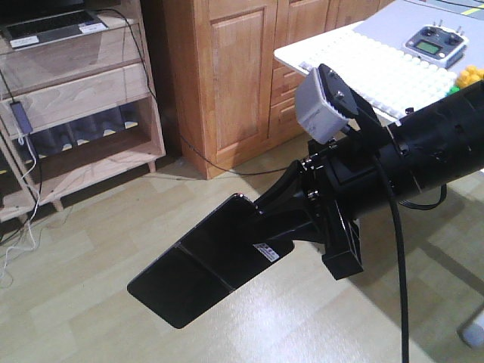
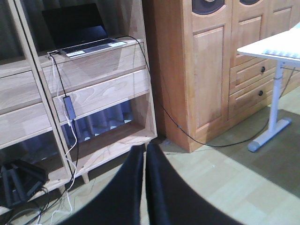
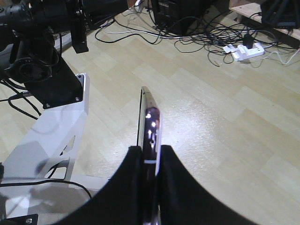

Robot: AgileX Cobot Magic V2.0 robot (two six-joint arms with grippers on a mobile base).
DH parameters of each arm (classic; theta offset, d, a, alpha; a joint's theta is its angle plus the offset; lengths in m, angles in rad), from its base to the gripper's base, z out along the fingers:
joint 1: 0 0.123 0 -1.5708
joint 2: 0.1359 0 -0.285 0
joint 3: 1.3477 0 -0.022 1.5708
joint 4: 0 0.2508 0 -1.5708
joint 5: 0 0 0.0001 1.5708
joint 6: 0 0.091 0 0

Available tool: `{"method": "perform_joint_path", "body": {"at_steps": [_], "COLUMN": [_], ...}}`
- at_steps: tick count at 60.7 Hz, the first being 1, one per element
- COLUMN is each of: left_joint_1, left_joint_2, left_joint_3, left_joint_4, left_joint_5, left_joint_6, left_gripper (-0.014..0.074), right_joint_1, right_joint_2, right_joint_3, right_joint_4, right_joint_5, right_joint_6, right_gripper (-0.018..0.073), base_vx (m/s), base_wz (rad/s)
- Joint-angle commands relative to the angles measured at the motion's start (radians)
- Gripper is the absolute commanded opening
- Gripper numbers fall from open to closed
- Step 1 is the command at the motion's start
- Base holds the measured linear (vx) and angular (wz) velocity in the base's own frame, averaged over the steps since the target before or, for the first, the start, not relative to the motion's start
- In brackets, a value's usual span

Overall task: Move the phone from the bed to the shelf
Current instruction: 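Drive toward the wooden shelf unit with the laptop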

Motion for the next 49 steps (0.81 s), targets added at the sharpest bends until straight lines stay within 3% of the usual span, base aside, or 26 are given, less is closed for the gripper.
{"method": "perform_joint_path", "body": {"at_steps": [1, 49], "left_joint_1": [-0.006, -0.006], "left_joint_2": [-0.014, -0.014], "left_joint_3": [-0.022, -0.022], "left_joint_4": [-0.009, -0.009], "left_joint_5": [-0.073, -0.073], "left_joint_6": [-0.006, -0.006], "left_gripper": [0.0001, 0.0001], "right_joint_1": [-0.001, -0.001], "right_joint_2": [-0.035, -0.035], "right_joint_3": [-0.028, -0.028], "right_joint_4": [0.079, 0.079], "right_joint_5": [0.063, 0.063], "right_joint_6": [0.000, 0.000], "right_gripper": [-0.0002, -0.0002], "base_vx": [0.40, 0.41], "base_wz": [0.04, 0.19]}}
